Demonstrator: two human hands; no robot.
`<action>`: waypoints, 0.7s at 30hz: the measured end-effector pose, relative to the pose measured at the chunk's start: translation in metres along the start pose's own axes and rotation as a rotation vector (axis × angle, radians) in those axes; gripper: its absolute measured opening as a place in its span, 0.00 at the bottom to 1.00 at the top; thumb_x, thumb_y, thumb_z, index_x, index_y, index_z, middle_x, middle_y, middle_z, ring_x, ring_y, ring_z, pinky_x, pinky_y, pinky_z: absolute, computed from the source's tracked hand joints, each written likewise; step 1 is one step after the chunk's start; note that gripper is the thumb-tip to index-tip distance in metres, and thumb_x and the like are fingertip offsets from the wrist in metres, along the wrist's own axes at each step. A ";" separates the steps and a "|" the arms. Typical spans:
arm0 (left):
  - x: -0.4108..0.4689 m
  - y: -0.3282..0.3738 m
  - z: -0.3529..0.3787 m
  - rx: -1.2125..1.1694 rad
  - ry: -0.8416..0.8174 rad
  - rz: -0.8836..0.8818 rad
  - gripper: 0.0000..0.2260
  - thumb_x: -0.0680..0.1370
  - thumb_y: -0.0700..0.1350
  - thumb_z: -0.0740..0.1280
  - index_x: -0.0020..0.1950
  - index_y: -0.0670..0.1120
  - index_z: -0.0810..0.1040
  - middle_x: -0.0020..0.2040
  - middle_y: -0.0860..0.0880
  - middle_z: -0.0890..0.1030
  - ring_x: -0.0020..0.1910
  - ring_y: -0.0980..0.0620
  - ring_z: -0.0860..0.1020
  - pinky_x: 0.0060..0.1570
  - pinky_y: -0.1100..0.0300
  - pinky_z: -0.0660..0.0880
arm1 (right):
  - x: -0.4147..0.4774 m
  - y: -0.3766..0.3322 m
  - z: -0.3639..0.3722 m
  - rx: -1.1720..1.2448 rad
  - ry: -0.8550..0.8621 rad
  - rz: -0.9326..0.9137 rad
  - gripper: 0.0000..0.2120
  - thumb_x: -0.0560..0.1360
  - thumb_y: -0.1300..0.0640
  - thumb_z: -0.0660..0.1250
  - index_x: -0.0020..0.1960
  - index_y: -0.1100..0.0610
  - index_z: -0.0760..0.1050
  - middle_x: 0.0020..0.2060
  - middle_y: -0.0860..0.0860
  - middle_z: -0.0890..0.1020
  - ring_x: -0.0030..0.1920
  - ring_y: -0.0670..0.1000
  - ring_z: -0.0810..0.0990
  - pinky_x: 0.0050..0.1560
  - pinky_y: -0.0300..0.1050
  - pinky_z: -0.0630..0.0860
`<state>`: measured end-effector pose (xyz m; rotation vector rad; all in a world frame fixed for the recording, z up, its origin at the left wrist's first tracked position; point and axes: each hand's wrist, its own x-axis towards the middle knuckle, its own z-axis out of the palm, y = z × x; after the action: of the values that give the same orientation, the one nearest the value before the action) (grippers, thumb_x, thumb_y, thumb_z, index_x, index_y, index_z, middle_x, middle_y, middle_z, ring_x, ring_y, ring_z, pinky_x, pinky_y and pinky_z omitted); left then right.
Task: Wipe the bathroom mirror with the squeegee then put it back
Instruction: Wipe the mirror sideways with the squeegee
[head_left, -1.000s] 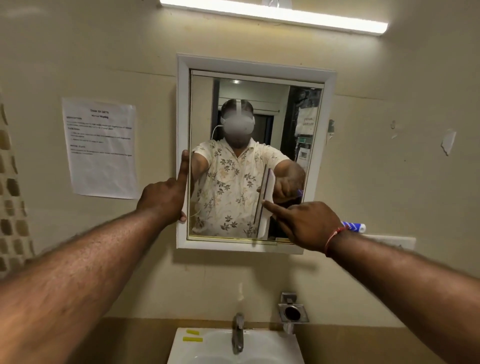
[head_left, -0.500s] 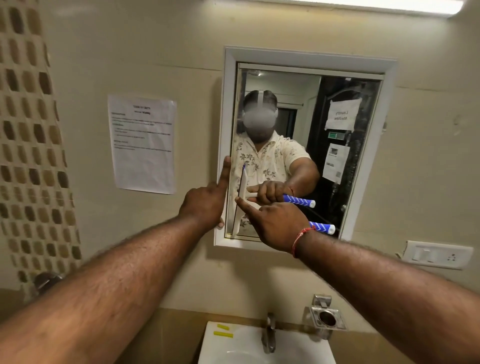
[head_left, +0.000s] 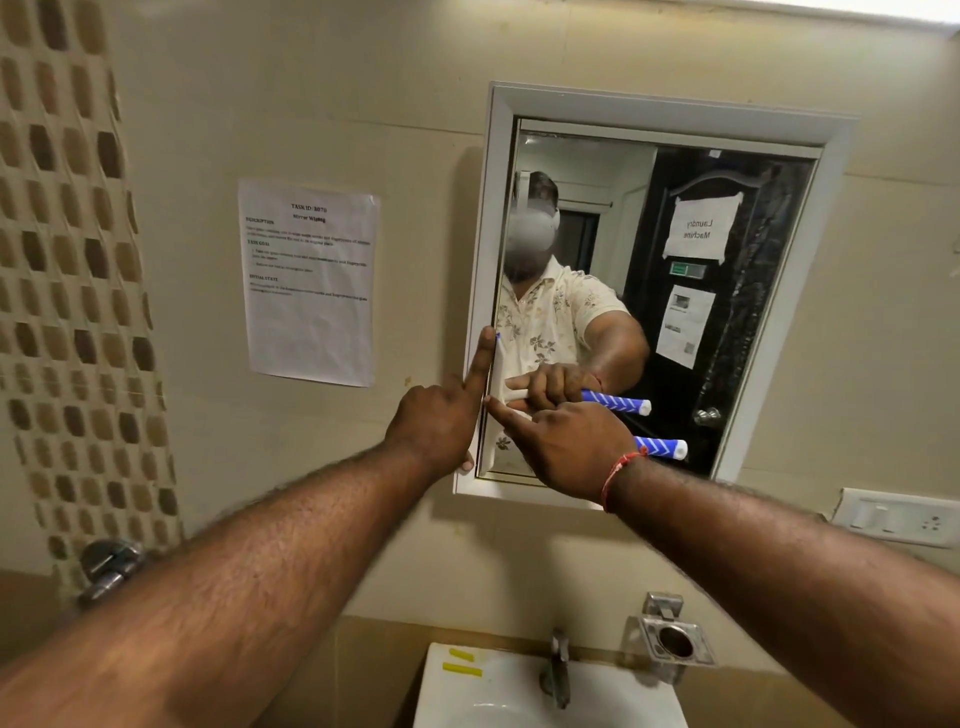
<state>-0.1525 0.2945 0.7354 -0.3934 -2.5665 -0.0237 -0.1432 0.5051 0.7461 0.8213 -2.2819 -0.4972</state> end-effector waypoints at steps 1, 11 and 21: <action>0.000 0.000 0.000 0.004 0.002 0.004 0.81 0.65 0.49 0.90 0.82 0.55 0.18 0.59 0.38 0.83 0.43 0.41 0.83 0.50 0.41 0.83 | 0.000 0.000 0.000 -0.001 -0.003 -0.002 0.31 0.85 0.46 0.51 0.87 0.48 0.54 0.38 0.50 0.85 0.37 0.55 0.82 0.33 0.47 0.67; -0.002 0.007 0.003 0.082 -0.047 -0.007 0.79 0.68 0.52 0.89 0.82 0.51 0.17 0.58 0.40 0.83 0.43 0.44 0.82 0.46 0.48 0.76 | 0.001 -0.001 0.000 0.013 -0.047 0.043 0.32 0.83 0.46 0.45 0.87 0.45 0.49 0.37 0.50 0.84 0.32 0.54 0.78 0.33 0.47 0.71; -0.005 0.022 0.004 0.119 -0.083 -0.100 0.74 0.74 0.48 0.85 0.80 0.49 0.15 0.56 0.40 0.82 0.40 0.45 0.78 0.43 0.48 0.75 | -0.012 0.009 0.004 -0.010 0.043 0.000 0.29 0.86 0.44 0.55 0.86 0.45 0.56 0.42 0.51 0.86 0.36 0.56 0.82 0.32 0.47 0.64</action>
<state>-0.1448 0.3142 0.7279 -0.2259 -2.6511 0.1107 -0.1426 0.5201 0.7424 0.8192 -2.2383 -0.4866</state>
